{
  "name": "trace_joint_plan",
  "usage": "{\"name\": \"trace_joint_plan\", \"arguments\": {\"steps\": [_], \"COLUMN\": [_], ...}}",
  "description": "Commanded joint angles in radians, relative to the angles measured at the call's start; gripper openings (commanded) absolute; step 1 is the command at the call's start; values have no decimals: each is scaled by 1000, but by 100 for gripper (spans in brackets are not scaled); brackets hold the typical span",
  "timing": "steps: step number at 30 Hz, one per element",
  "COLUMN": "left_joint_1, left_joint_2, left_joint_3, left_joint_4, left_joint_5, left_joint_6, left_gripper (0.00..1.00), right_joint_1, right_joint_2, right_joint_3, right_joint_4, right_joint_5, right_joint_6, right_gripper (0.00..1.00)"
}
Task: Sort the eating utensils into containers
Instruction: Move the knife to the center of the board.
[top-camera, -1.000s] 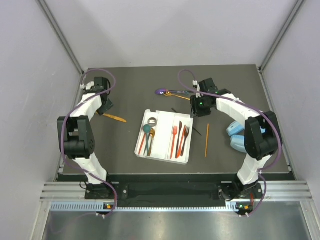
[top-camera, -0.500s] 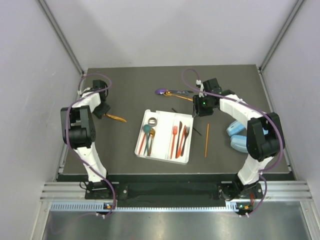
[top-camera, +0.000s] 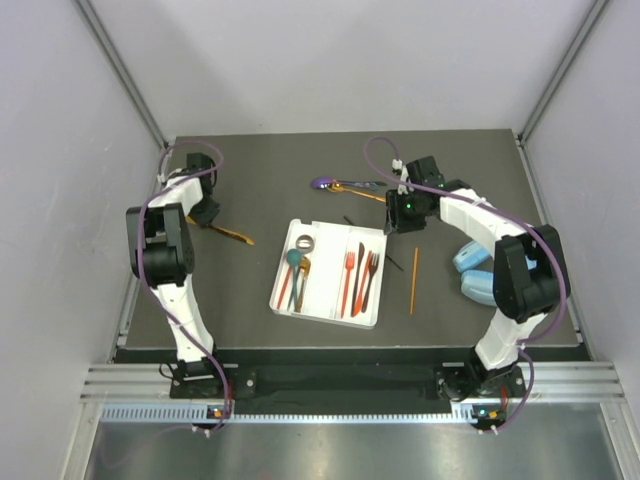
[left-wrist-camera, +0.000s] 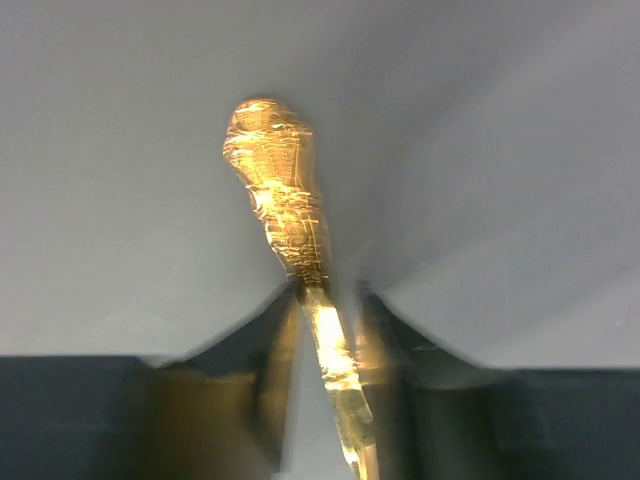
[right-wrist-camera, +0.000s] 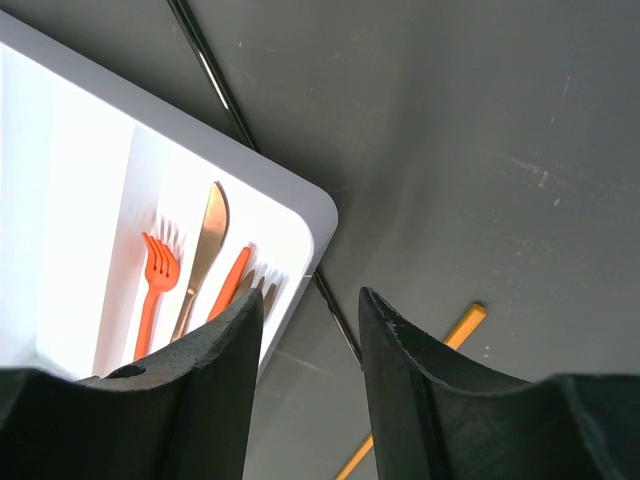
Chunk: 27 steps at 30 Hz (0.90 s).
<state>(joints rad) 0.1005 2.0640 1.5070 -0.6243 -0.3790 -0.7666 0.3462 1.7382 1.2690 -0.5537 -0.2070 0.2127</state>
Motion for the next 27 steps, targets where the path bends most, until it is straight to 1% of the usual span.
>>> {"name": "trace_joint_plan", "arguments": {"steps": [1, 2, 4, 5, 7, 8, 10, 11, 13, 14, 15, 16, 17, 20, 23, 27], "left_joint_1": [7, 8, 8, 5, 5, 5, -2, -19, -51, -92, -100, -145, -189, -251, -269, -301], "left_joint_2": [12, 2, -25, -33, -48, -50, -44, -36, -13, -4, 10, 34, 47, 80, 107, 148], "left_joint_3": [-8, -39, -70, -102, -131, -151, -157, -153, -128, -90, -64, -33, 26, 131, 200, 263], "left_joint_4": [-71, -65, -54, -48, -6, 11, 43, 47, 43, 35, 23, 12, -15, -52, -64, -132], "left_joint_5": [63, 78, 116, 136, 185, 240, 302, 362, 374, 374, 377, 406, 405, 393, 460, 459], "left_joint_6": [26, 33, 50, 62, 111, 134, 190, 213, 269, 291, 331, 352, 371, 409, 434, 483], "left_gripper": [21, 13, 8, 0, 0, 0, 0, 0, 0, 0, 0, 0, 0, 0, 0, 0], "right_joint_1": [-10, -12, -13, -15, -18, -18, -21, -19, -21, -24, -23, -23, -23, -23, -24, -27], "right_joint_2": [-16, -12, -9, -5, -2, 0, 7, 11, 12, 12, 12, 12, 14, 12, 6, 6], "right_joint_3": [0, 1, 4, 7, 7, 9, 10, 9, 9, 6, 3, 1, -2, -13, -25, -33], "right_joint_4": [40, 40, 41, 43, 46, 49, 49, 52, 55, 58, 60, 63, 64, 66, 70, 75], "right_joint_5": [-28, -35, -42, -49, -54, -58, -68, -77, -78, -80, -80, -80, -81, -78, -74, -72], "right_joint_6": [7, 8, 10, 10, 13, 14, 17, 20, 25, 28, 31, 31, 33, 36, 37, 42], "right_gripper": [43, 43, 43, 43, 43, 43, 43, 43, 43, 43, 43, 43, 43, 43, 43, 43]}}
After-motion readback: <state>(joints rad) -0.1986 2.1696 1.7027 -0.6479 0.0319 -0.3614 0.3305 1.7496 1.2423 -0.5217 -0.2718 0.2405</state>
